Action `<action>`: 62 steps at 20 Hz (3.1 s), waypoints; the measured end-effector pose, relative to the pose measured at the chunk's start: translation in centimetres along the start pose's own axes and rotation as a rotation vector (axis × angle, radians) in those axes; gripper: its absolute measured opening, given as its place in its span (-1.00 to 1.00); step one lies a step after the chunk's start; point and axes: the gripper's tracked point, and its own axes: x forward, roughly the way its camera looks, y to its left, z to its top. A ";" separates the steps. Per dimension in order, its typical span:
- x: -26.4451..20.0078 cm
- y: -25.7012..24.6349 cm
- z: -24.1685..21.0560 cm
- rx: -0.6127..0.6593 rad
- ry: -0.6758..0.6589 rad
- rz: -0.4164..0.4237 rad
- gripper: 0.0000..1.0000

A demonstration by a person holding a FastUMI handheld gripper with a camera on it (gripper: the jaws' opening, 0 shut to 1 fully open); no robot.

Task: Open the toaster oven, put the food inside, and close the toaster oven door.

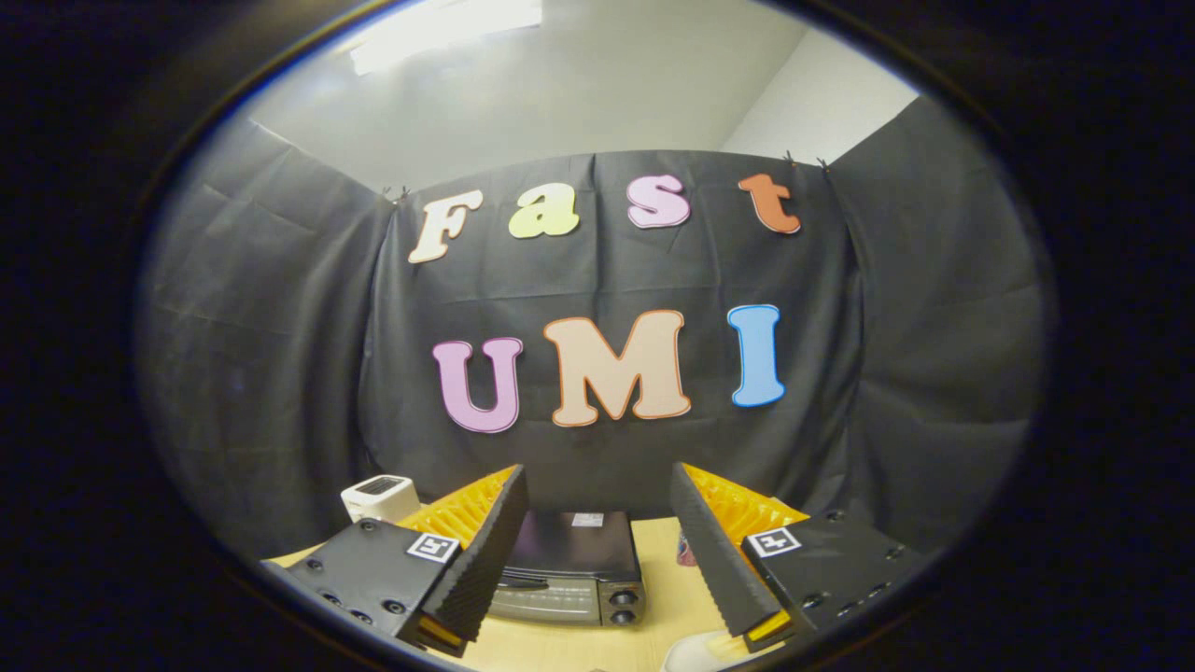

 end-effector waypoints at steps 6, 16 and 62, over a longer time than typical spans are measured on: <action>-0.1 -0.5 1.1 0.022 0.013 -0.011 0.92; 0.5 0.7 0.3 0.019 0.030 0.010 0.92; 10.1 12.7 -25.8 0.019 0.254 0.041 0.92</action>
